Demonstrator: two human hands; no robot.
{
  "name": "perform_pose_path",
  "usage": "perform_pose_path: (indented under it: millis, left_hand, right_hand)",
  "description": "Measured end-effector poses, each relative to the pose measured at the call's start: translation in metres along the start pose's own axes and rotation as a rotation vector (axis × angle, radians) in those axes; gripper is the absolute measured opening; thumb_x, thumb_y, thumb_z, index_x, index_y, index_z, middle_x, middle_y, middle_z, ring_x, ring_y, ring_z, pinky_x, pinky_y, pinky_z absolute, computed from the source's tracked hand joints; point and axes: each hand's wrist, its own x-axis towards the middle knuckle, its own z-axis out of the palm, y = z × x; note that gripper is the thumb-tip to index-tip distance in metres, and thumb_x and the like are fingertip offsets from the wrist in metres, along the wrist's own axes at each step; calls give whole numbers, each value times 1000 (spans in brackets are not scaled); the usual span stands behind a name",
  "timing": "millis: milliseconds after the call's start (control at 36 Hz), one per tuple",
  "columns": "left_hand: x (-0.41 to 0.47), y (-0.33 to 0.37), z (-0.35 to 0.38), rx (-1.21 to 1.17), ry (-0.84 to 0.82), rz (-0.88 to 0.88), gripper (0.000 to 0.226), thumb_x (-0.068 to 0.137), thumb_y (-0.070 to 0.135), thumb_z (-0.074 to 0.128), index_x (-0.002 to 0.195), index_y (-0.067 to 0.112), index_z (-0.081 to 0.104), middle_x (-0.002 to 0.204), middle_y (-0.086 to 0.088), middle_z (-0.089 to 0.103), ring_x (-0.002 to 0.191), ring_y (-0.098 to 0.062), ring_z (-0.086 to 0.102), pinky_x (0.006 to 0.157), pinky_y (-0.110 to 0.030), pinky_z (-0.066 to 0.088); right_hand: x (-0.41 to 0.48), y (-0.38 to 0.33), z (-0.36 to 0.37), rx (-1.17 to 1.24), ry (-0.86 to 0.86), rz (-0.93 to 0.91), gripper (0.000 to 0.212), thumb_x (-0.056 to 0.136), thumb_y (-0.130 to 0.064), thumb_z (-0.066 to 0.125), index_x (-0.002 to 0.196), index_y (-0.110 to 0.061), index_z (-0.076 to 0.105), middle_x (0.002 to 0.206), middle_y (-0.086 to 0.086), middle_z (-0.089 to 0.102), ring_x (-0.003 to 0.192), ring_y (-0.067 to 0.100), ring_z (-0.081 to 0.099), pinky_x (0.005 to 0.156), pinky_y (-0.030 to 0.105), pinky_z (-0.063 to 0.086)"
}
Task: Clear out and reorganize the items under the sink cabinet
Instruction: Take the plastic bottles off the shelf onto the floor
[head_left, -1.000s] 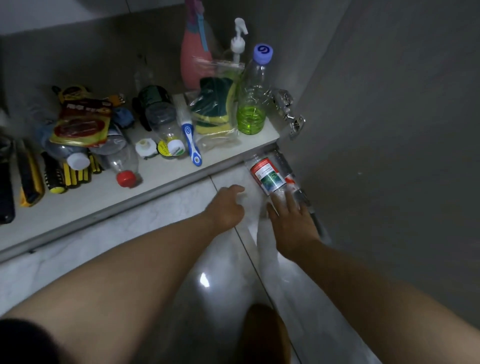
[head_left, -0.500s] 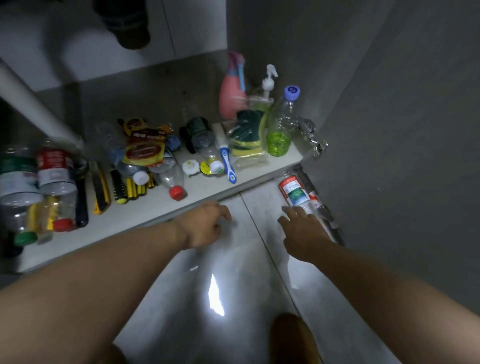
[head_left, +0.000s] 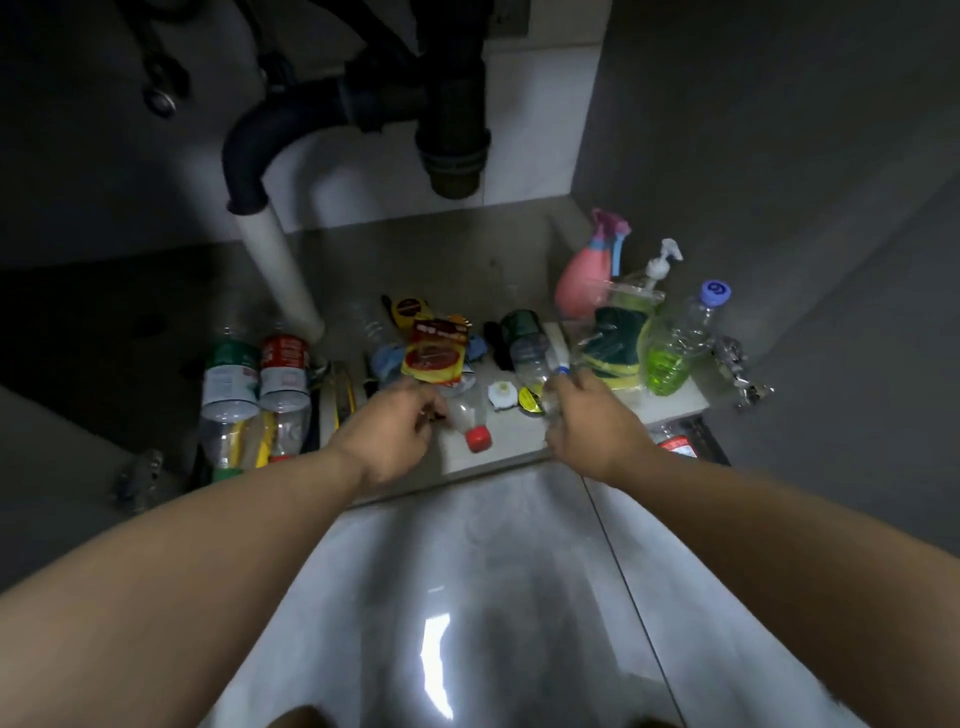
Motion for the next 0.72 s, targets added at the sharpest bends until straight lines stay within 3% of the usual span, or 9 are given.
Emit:
perform_pose_path:
  millis: [111,278,389,556,639,722]
  left_hand:
    - [-4,-24,8,-100,161,-78,29,88,3,58,109,22,68,117,-2,59,106,-24,61,93,-37,51]
    - [-15,-46,20,-153,233,-179,32,92,3,57,113,24,66,117,0,55,103,-20,60,93,-37,52]
    - [-24,-53,26,-147,233,-191,29,91,3,58,110,23,66,114,3,54,103,-17,59,93,-35,52]
    - [-30,-62,19,-163,263,-216,31,90,3,58,113,23,65,115,4,54,104,-15,59,95,-26,48]
    - [-28,-69,8,-120,304,-274,32,88,6,60,114,24,64,123,0,53,107,-22,58,94,-29,48]
    - [-24,-78,-8,44,357,-375,33,86,15,65,117,26,59,127,-5,50,111,-30,57,91,-36,49]
  right_hand:
    - [40,-10,4,-30,69,146,69,89,-34,64,148,-17,33,147,17,32,133,38,42,97,46,48]
    - [85,-17,15,-88,103,222,80,85,-46,68,148,-13,29,145,22,39,132,40,44,97,47,47]
    - [98,-22,23,-77,92,274,80,88,-44,69,148,-11,27,140,23,46,122,43,55,90,46,50]
    - [93,-32,22,78,194,349,69,93,-32,63,145,-6,26,143,27,41,121,47,54,92,48,49]
    - [80,-43,18,157,285,317,74,95,-33,61,145,4,21,146,30,37,118,50,55,89,49,49]
    - [68,-57,15,251,331,251,73,92,-36,65,141,3,28,143,27,40,119,48,53,91,51,50]
